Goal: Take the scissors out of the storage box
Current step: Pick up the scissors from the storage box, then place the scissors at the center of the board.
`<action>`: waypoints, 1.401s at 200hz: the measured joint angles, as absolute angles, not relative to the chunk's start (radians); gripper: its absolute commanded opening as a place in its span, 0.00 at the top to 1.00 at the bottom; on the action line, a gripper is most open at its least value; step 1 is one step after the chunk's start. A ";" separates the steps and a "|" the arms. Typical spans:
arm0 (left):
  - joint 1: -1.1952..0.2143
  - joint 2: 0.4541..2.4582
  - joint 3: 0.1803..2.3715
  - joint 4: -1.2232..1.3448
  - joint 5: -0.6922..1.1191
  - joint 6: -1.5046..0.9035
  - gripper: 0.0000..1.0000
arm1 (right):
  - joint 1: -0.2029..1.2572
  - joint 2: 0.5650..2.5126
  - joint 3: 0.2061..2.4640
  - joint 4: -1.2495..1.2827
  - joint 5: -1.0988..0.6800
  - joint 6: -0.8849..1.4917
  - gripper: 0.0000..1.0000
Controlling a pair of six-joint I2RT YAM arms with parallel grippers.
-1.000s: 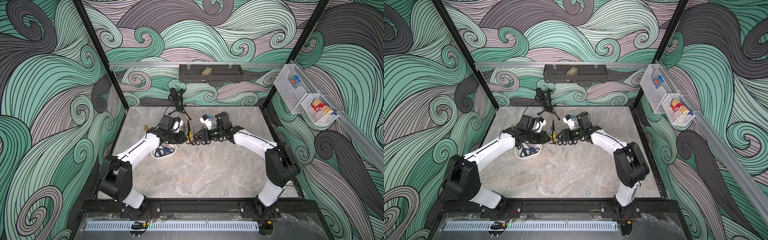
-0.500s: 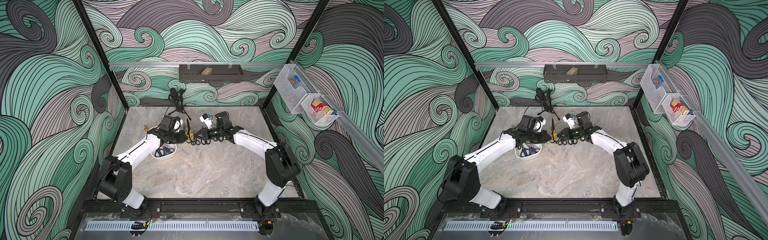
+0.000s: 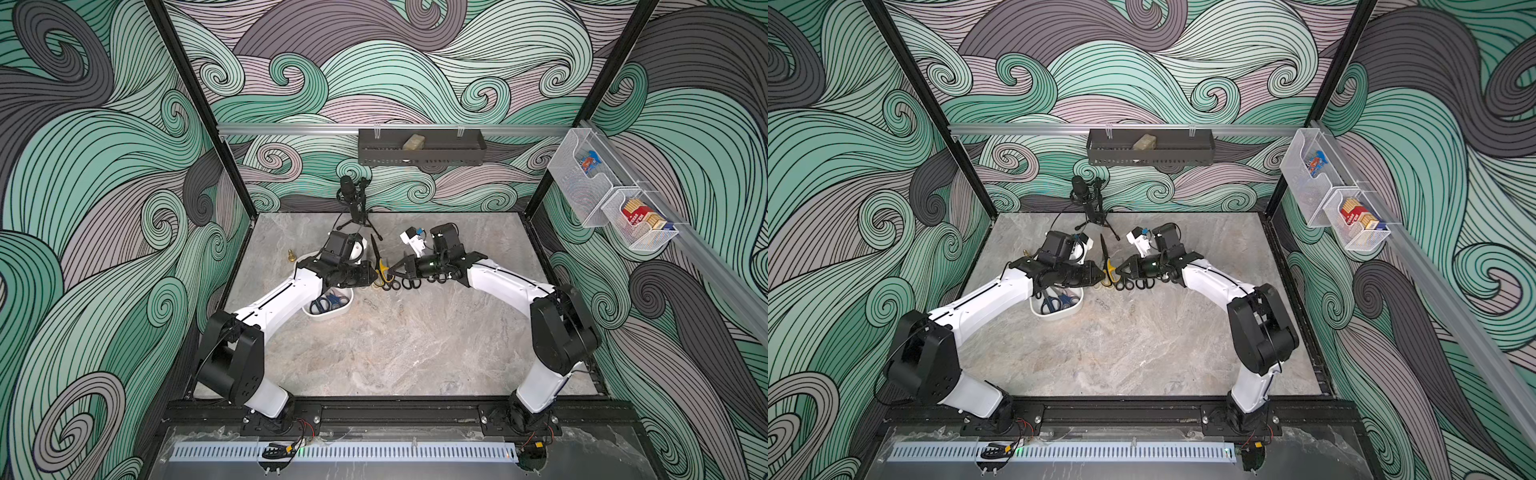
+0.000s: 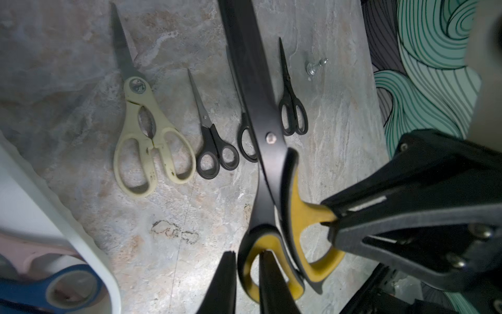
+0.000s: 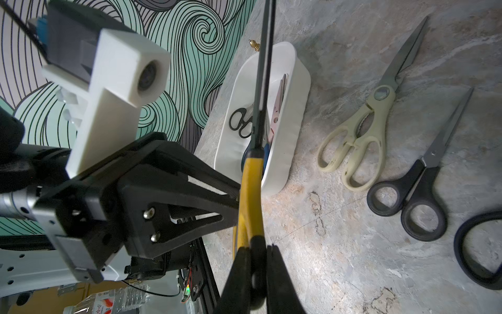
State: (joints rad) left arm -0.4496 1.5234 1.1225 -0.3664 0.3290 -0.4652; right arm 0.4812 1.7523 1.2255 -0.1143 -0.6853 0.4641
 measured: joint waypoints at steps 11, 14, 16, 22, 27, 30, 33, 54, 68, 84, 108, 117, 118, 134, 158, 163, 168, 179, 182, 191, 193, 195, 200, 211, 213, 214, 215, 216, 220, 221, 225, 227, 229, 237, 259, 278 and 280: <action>-0.448 1.524 1.122 -0.366 0.322 -0.467 0.61 | 0.479 1.752 1.225 -0.114 -0.683 0.464 0.93; -0.448 1.524 1.122 -0.366 0.320 -0.469 0.60 | 0.479 1.752 1.225 -0.114 -0.683 0.464 0.93; -0.448 1.524 1.122 -0.366 0.319 -0.471 0.60 | 0.479 1.752 1.225 -0.114 -0.683 0.464 0.93; -0.448 1.524 1.122 -0.366 0.318 -0.472 0.59 | 0.478 1.752 1.225 -0.114 -0.683 0.464 0.94; -0.448 1.524 1.123 -0.364 0.318 -0.473 0.58 | 0.478 1.752 1.225 -0.114 -0.683 0.464 0.94; -0.448 1.524 1.123 -0.364 0.318 -0.473 0.58 | 0.478 1.752 1.224 -0.114 -0.683 0.464 0.94; -0.448 1.524 1.123 -0.364 0.319 -0.474 0.58 | 0.478 1.752 1.223 -0.114 -0.683 0.464 0.94; -0.448 1.524 1.124 -0.360 0.319 -0.474 0.57 | 0.475 1.752 1.210 -0.114 -0.683 0.464 0.94; -0.442 1.524 1.124 -0.358 0.319 -0.474 0.57 | 0.468 1.750 1.190 -0.113 -0.684 0.464 0.94; -0.429 1.523 1.124 -0.358 0.319 -0.475 0.57 | 0.441 1.734 1.143 -0.108 -0.686 0.464 0.94; -0.385 1.521 1.124 -0.353 0.319 -0.475 0.57 | 0.357 1.673 1.035 -0.109 -0.690 0.464 0.94; -0.366 1.521 1.124 -0.348 0.320 -0.475 0.57 | 0.313 1.640 0.990 -0.110 -0.692 0.465 0.94; -0.363 1.521 1.124 -0.347 0.320 -0.475 0.57 | 0.306 1.634 0.983 -0.110 -0.691 0.466 0.94; -0.333 1.521 1.124 -0.337 0.324 -0.476 0.58 | 0.231 1.580 0.915 -0.119 -0.693 0.467 0.94; -0.298 1.521 1.124 -0.324 0.327 -0.480 0.58 | 0.157 1.521 0.848 -0.166 -0.678 0.455 0.94; -0.295 1.521 1.124 -0.321 0.328 -0.480 0.58 | 0.150 1.514 0.838 -0.180 -0.674 0.450 0.94; -0.292 1.520 1.124 -0.318 0.329 -0.480 0.58 | 0.147 1.508 0.829 -0.193 -0.669 0.447 0.94; -0.290 1.521 1.124 -0.317 0.331 -0.480 0.58 | 0.142 1.497 0.805 -0.217 -0.657 0.436 0.95; -0.290 1.521 1.124 -0.317 0.331 -0.480 0.58 | 0.140 1.492 0.797 -0.225 -0.655 0.433 0.95; -0.290 1.521 1.124 -0.317 0.334 -0.480 0.58 | 0.136 1.478 0.771 -0.242 -0.645 0.429 0.95; -0.290 1.521 1.124 -0.317 0.334 -0.480 0.58 | 0.136 1.476 0.766 -0.245 -0.643 0.429 0.95; -0.290 1.521 1.124 -0.317 0.335 -0.480 0.58 | 0.134 1.472 0.759 -0.251 -0.641 0.428 0.95; -0.290 1.521 1.124 -0.316 0.336 -0.480 0.58 | 0.130 1.460 0.743 -0.262 -0.634 0.427 0.95; -0.288 1.521 1.124 -0.316 0.339 -0.480 0.58 | 0.114 1.436 0.711 -0.288 -0.619 0.425 0.95; -0.288 1.521 1.124 -0.316 0.340 -0.480 0.58 | 0.112 1.432 0.706 -0.293 -0.615 0.424 0.95; -0.288 1.521 1.124 -0.316 0.340 -0.480 0.58 | 0.110 1.430 0.704 -0.295 -0.614 0.424 0.95; -0.288 1.521 1.124 -0.316 0.341 -0.480 0.58 | 0.108 1.427 0.700 -0.299 -0.611 0.422 0.95; -0.288 1.521 1.124 -0.316 0.342 -0.480 0.58 | 0.107 1.425 0.698 -0.302 -0.609 0.422 0.95; -0.288 1.521 1.124 -0.316 0.342 -0.480 0.58 | 0.100 1.418 0.691 -0.311 -0.601 0.421 0.95; -0.288 1.521 1.124 -0.316 0.343 -0.480 0.58 | 0.098 1.415 0.688 -0.315 -0.599 0.420 0.95; -0.288 1.521 1.124 -0.316 0.344 -0.479 0.58 | 0.091 1.410 0.683 -0.327 -0.591 0.415 0.95; -0.288 1.521 1.124 -0.316 0.345 -0.479 0.58 | 0.088 1.407 0.681 -0.334 -0.587 0.413 0.95; -0.288 1.521 1.124 -0.315 0.345 -0.479 0.58 | 0.085 1.406 0.680 -0.337 -0.583 0.411 0.95; -0.287 1.521 1.124 -0.315 0.346 -0.479 0.58 | 0.070 1.402 0.675 -0.357 -0.568 0.398 0.95; -0.283 1.521 1.124 -0.313 0.349 -0.479 0.58 | 0.024 1.412 0.675 -0.401 -0.535 0.362 0.95; -0.281 1.521 1.124 -0.313 0.349 -0.478 0.58 | -0.014 1.435 0.680 -0.428 -0.513 0.331 0.93; -0.281 1.521 1.124 -0.313 0.349 -0.478 0.58 | -0.017 1.438 0.682 -0.432 -0.511 0.330 0.93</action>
